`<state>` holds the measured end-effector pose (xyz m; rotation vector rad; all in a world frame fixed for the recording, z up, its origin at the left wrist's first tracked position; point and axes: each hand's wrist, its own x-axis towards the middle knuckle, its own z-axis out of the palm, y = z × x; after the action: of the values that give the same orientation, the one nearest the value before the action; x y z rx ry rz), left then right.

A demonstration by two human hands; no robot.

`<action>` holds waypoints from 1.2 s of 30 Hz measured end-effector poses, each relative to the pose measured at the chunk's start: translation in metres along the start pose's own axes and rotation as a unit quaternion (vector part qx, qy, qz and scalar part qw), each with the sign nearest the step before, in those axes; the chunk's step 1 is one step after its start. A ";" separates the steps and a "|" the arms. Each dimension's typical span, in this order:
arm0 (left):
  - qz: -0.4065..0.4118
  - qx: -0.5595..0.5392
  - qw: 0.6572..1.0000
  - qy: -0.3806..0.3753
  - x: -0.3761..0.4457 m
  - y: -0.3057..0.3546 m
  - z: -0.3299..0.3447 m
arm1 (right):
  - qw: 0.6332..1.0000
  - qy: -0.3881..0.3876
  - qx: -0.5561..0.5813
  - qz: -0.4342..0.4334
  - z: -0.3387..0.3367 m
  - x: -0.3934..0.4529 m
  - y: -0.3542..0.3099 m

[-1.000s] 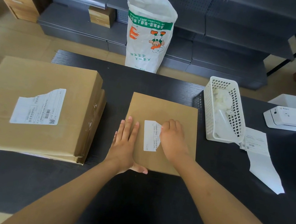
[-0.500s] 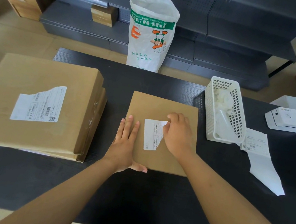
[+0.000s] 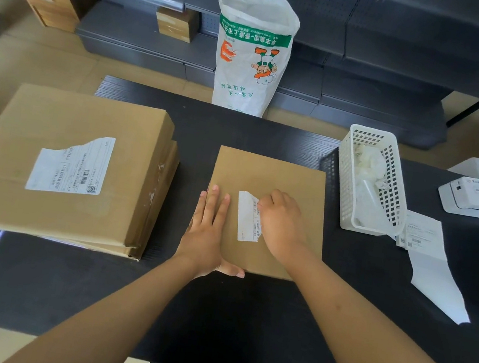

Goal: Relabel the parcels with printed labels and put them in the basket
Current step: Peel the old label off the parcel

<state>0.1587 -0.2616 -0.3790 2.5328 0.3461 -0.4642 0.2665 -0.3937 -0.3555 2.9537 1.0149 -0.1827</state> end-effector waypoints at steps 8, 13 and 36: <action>-0.013 0.010 1.000 -0.003 0.000 0.002 0.000 | 1.000 -0.004 0.027 -0.016 0.000 -0.002 0.001; -0.022 0.035 0.999 0.006 0.000 0.004 0.000 | 0.998 -0.001 0.049 -0.027 0.001 -0.009 0.000; -0.027 0.035 0.999 -0.002 0.000 0.006 -0.001 | 0.984 0.006 0.149 -0.103 -0.003 -0.039 0.008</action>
<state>0.1611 -0.2661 -0.3756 2.5959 0.4048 -0.5103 0.2415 -0.4239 -0.3482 3.1041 1.4097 -0.3476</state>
